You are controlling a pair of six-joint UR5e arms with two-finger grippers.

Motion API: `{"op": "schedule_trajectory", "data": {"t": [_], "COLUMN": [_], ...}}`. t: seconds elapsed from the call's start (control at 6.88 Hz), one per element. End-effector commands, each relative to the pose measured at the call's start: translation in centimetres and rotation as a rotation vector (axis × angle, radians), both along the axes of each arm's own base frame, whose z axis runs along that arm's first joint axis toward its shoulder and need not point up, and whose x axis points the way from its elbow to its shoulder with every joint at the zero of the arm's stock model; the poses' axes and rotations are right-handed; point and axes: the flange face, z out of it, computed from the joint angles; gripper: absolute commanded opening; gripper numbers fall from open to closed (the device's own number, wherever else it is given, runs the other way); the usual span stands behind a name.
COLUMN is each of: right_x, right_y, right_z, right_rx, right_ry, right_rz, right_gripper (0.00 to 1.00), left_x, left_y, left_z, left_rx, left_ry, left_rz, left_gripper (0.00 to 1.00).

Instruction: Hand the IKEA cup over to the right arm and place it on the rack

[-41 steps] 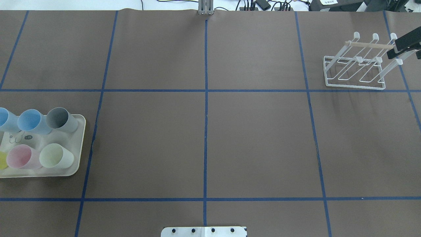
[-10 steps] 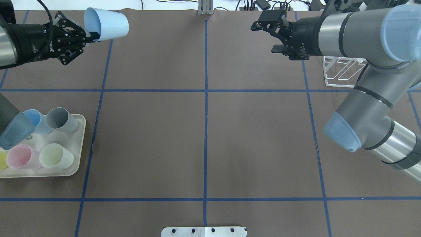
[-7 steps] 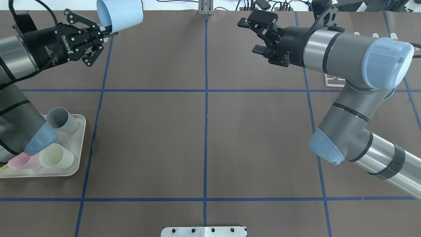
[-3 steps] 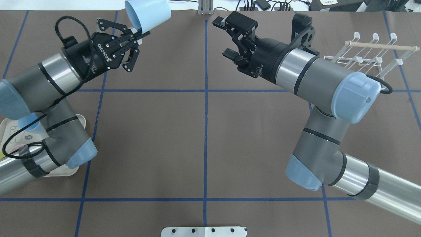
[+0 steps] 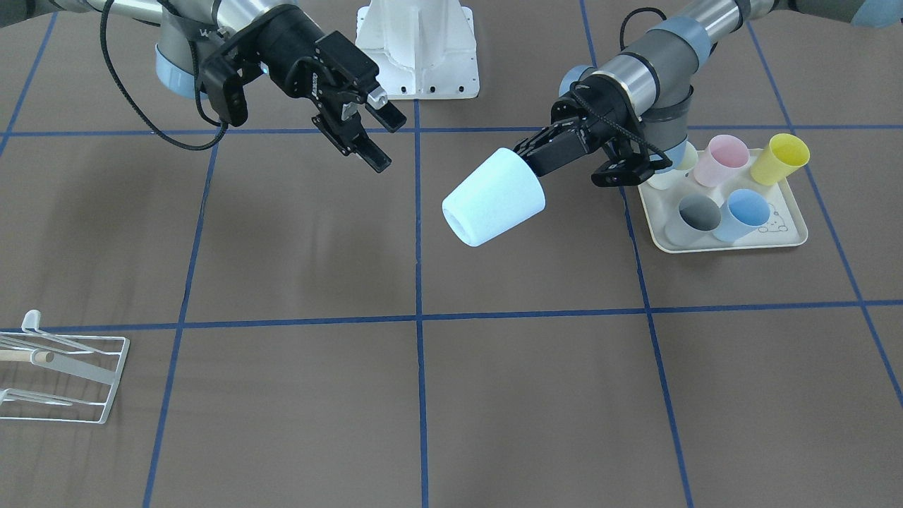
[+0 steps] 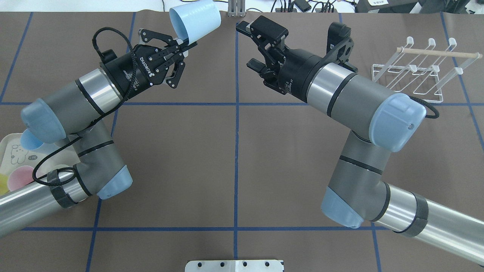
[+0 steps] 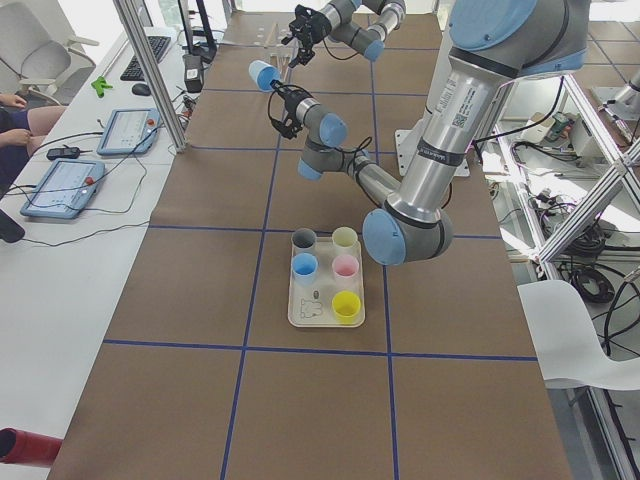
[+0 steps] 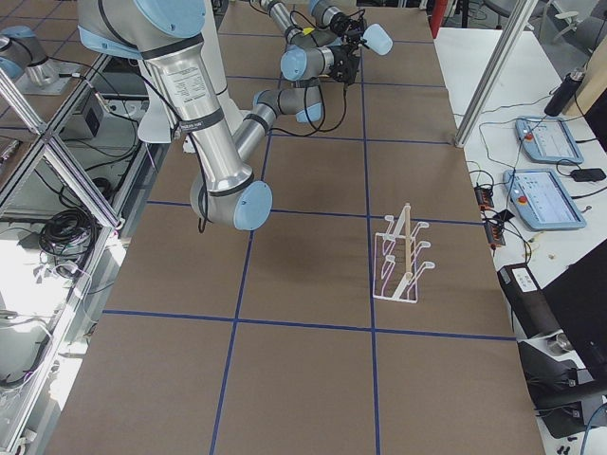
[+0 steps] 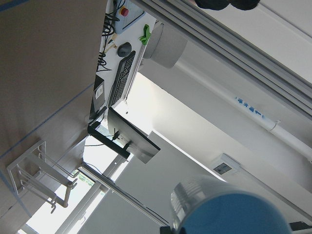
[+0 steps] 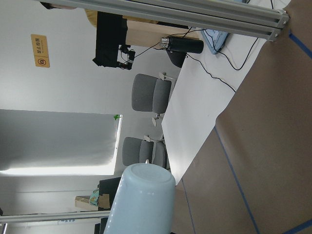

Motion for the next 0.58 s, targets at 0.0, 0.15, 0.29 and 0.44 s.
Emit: {"op": "schedule_trajectory", "data": {"t": [0.0,0.15,0.29,0.44], "right_x": [-0.4,-0.5,-0.7,-0.7], "right_y": [0.3,0.2,0.2,0.2], "right_z": [-0.1,0.1,0.2,0.2], "right_rx": [-0.001,-0.004,-0.005,-0.005], "right_ry": [-0.002,0.002,0.004,0.004], "right_rz": [-0.001,-0.001,-0.003,-0.003], "right_gripper": [1.00,1.00,1.00,1.00], "left_x": [-0.1,0.1,1.3,1.9], "left_y": [0.3,0.6,1.7,2.2], "left_z": [0.0,0.0,-0.2,-0.4], "left_rx": [0.021,0.022,0.027,0.030], "left_ry": [0.027,0.027,0.030,0.026], "left_rz": [0.001,0.007,0.032,0.043], "left_gripper": [0.00,0.00,0.00,0.00]}}
